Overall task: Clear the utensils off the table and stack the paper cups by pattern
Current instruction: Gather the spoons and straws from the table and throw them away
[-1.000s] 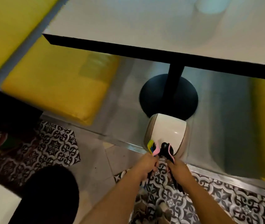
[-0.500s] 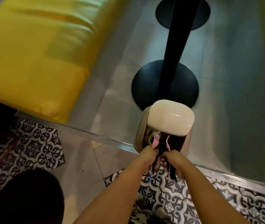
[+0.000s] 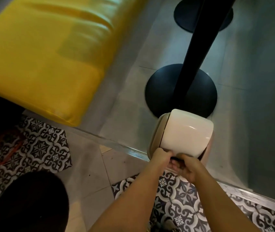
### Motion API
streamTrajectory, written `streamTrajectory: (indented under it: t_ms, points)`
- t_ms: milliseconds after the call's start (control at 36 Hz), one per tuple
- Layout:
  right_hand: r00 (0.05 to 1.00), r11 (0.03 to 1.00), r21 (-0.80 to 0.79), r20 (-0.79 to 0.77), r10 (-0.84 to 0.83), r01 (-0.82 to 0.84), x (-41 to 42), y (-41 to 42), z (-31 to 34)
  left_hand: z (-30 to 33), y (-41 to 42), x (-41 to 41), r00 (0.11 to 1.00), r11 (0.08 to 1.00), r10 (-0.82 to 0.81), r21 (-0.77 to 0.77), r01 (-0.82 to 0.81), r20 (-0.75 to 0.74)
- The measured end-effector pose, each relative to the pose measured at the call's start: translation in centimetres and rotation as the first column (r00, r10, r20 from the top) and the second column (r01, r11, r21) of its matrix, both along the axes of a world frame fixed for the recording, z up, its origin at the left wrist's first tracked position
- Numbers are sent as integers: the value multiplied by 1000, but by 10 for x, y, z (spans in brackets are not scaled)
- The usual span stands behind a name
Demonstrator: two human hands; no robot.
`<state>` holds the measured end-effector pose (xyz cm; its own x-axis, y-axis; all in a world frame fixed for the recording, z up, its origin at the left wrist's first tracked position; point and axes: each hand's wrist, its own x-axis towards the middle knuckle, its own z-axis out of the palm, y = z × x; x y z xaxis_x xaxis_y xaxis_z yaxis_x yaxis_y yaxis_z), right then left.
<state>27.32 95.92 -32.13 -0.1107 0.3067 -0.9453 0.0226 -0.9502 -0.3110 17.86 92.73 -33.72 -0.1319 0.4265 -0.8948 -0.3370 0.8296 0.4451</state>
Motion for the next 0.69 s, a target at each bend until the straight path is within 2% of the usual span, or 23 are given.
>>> streamTrajectory:
  t_ms: [111,194,306,389,583,694]
  points:
    - [978,972,110,48,203,-207,-2,-8,15,18,-13,3,989,990,-131,40,134,-73]
    - [911,892,193,132,390,-409,0,-17,37,40,-28,7,938,959,-237,95,268,-255]
    - [724,608,397,313,615,-688,-4,-30,83,88,-46,5,849,937,-258,97,337,-461]
    - [600,411,462,410,687,-786,-11,-37,119,130,-62,-1,754,922,-270,64,381,-598]
    - [284,-14,428,623,729,-904,-34,-56,202,227,-116,-27,562,928,-160,70,366,-811]
    - [192,-190,440,686,702,-878,-55,-71,250,280,-150,-45,451,942,-89,73,329,-888]
